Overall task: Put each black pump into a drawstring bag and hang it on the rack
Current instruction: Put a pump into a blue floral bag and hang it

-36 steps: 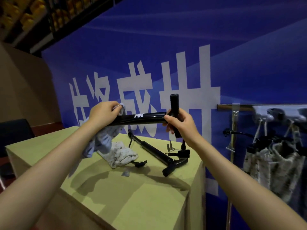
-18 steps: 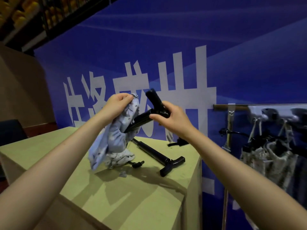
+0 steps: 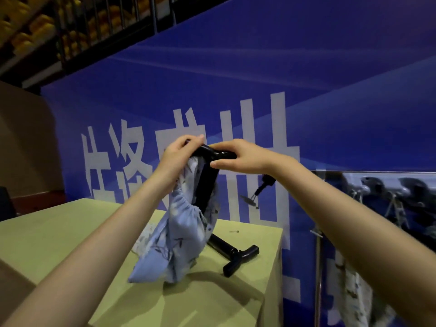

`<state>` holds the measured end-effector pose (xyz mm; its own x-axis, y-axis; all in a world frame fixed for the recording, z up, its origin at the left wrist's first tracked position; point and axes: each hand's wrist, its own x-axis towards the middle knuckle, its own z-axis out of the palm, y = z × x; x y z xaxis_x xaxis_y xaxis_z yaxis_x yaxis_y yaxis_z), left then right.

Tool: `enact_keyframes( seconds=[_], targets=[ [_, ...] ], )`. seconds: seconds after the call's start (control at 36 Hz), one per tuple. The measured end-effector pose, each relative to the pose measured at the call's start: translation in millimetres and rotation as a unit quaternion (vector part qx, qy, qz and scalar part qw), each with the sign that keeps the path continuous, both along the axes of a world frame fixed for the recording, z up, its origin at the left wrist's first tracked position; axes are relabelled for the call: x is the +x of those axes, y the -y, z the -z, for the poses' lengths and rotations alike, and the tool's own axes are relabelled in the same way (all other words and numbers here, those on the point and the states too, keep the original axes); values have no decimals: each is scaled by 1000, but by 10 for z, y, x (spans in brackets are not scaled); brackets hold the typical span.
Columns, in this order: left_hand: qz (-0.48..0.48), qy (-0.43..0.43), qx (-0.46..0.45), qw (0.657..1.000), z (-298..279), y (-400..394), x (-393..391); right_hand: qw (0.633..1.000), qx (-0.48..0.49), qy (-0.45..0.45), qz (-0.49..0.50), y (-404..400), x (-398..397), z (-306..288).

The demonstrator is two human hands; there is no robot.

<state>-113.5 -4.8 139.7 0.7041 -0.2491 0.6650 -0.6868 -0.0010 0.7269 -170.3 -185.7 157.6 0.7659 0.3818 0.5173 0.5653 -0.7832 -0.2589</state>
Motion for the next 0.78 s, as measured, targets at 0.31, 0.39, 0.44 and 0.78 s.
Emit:
enact_keyframes(
  seconds=[0.31,0.39,0.44,0.78],
  targets=[
    [-45,-142,-112,982,254,-152,356,848,-33,528,32,-176,199,725],
    [-49,-157,-147,975,276,-213,406,957,109,253,93,-350,182,1121],
    [-44,-164,-150,974,293,-263,424,974,167,37,146,-420,277,1310],
    [-152,-163,-142,964,310,-884,491,946,287,-151,27,-579,513,1152]
  ],
)
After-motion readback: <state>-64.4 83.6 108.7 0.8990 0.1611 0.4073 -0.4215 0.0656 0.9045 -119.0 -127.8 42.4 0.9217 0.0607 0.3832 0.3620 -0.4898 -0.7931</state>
